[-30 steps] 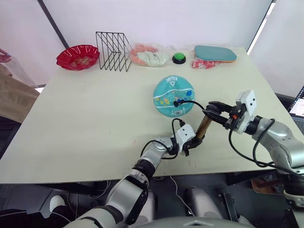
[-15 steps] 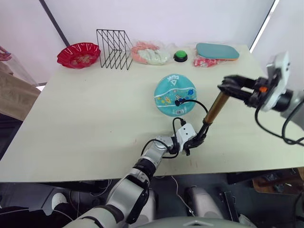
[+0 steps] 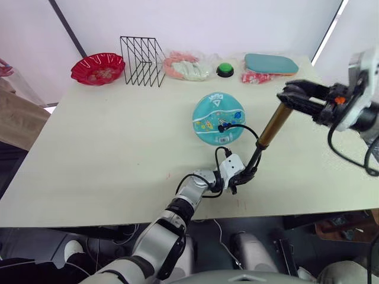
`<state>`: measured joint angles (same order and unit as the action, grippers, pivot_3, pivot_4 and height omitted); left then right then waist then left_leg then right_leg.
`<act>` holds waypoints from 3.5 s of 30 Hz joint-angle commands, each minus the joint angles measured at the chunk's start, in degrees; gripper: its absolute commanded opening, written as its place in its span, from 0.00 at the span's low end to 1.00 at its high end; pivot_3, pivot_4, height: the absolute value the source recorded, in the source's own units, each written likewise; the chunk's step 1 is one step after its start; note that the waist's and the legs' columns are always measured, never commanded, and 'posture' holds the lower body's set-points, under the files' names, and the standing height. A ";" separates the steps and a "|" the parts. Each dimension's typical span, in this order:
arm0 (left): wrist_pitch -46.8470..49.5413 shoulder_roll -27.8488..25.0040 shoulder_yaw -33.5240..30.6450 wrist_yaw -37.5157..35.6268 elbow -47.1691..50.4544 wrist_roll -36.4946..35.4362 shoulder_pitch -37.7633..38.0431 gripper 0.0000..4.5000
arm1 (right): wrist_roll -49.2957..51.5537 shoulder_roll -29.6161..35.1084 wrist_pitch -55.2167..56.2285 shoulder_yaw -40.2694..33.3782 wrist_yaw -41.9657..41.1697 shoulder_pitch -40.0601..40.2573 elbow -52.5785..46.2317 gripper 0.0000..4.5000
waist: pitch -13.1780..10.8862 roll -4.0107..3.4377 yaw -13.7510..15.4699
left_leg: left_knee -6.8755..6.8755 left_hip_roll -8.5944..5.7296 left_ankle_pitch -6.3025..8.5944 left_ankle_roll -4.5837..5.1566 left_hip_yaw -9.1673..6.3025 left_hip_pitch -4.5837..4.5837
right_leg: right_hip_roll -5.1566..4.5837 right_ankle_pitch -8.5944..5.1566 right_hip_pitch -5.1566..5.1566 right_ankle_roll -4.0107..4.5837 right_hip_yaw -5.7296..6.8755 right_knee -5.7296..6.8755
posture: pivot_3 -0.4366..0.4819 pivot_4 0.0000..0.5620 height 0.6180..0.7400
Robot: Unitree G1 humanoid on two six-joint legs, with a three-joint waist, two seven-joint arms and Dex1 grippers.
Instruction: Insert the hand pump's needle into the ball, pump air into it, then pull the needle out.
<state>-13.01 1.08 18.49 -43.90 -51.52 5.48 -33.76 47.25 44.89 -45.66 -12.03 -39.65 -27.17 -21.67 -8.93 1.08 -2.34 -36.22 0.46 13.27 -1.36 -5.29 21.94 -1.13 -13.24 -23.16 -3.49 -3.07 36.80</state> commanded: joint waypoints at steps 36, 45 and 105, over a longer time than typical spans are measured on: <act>2.91 -1.25 0.41 0.22 -2.23 0.95 2.93 0.24 | 8.72 3.45 -11.66 -6.95 0.65 -11.32 0.00 0.36 | -0.34 -0.27 0.38 | -0.01 -0.10 0.02 0.01 0.07 0.21 | -0.14 -0.08 -0.16 0.14 -0.04 -0.04 | 0.48 0.27 1.00; 2.91 -1.40 0.27 0.05 -2.13 0.77 3.05 0.24 | 5.51 3.62 -10.18 -3.20 0.53 -7.40 -0.64 0.36 | -0.30 -0.20 0.40 | -0.02 -0.09 0.02 0.01 0.05 0.23 | -0.13 0.04 -0.18 -0.08 -0.02 -0.04 | 0.48 0.27 1.00; 2.31 -1.43 0.49 -0.50 -1.29 0.66 3.46 0.24 | -7.29 -2.38 0.28 9.18 -3.96 3.28 3.44 0.36 | 0.02 -0.18 -0.05 | -0.09 -0.04 0.03 0.02 0.01 0.25 | -0.05 0.06 -0.22 -0.09 0.02 0.00 | 0.48 0.27 1.00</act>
<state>-13.16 0.39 18.51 -44.54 -50.17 4.93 -32.67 43.12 43.77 -46.45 -9.17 -41.88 -27.21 -19.92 -8.91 0.91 -2.39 -36.28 0.45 13.31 -1.34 -5.26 22.03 -1.15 -13.21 -23.26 -3.54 -3.06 36.79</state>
